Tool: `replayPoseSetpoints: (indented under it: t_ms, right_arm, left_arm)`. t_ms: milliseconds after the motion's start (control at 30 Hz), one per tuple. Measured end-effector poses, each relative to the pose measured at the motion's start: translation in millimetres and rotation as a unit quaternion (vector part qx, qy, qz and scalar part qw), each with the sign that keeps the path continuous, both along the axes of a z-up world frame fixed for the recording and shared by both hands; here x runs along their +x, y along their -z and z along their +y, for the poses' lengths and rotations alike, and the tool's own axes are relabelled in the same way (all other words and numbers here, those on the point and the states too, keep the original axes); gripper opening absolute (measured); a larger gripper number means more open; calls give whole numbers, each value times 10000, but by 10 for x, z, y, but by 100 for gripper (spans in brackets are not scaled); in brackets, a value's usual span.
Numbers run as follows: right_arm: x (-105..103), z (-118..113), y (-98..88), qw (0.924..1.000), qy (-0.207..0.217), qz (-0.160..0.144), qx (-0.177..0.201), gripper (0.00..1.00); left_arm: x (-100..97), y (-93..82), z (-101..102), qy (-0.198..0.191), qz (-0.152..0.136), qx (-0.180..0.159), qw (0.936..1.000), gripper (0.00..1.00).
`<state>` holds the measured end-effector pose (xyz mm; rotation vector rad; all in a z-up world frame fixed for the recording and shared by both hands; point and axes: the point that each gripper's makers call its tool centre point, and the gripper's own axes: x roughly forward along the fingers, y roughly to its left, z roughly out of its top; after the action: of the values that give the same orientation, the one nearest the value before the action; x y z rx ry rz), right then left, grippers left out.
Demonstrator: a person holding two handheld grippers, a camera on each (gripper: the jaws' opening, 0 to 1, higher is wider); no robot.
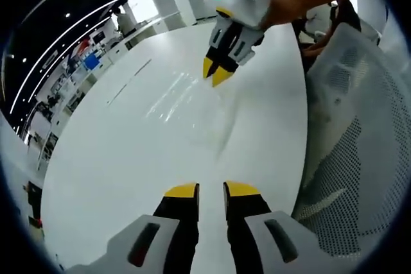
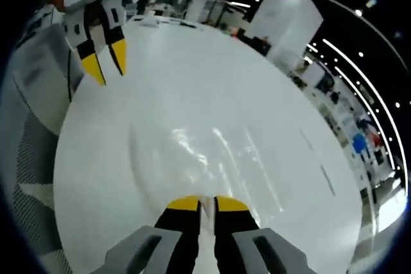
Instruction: Open the resealable bag by pulling the two sides of the seal apart until the entire bag opening is separated and visibly accessible.
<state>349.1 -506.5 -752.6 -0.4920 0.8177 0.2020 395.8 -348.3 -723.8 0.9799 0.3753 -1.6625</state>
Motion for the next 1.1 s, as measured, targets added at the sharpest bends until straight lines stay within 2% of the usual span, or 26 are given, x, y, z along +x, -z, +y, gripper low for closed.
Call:
replayPoseSetpoints:
  t_ms: [133, 300, 367, 467, 567, 667, 867, 1100]
  right_arm:
    - [49, -77, -16, 9998, 171, -36, 29, 3]
    - [32, -76, -42, 9989, 355, -81, 292, 6]
    - [20, -8, -75, 9978, 323, -188, 545, 12]
    - [-35, 10, -90, 9974, 340, -170, 619, 20]
    - [-80, 45, -142, 9947, 430, -263, 896, 28]
    - [-124, 92, -213, 9911, 514, -455, 1140, 37]
    - [-282, 111, -242, 9890, 581, -524, 1257, 50]
    - [-385, 145, -311, 9832, 797, -714, 1478, 63]
  left_arm:
    - [19, -6, -23, 3, -12, 1, 10000, 12]
    - [55, -35, -45, -47, 0, -13, 10000, 14]
    - [65, -42, -48, -64, 0, -36, 10000, 15]
    - [77, -24, -42, -93, 1, -29, 10000, 17]
    - [78, -11, -36, -138, 17, -21, 9999, 21]
    - [77, -14, -26, -181, 6, -45, 9998, 25]
    - [106, -19, -18, -378, 44, -73, 9992, 38]
    - [126, -39, -31, -576, 96, -135, 9982, 52]
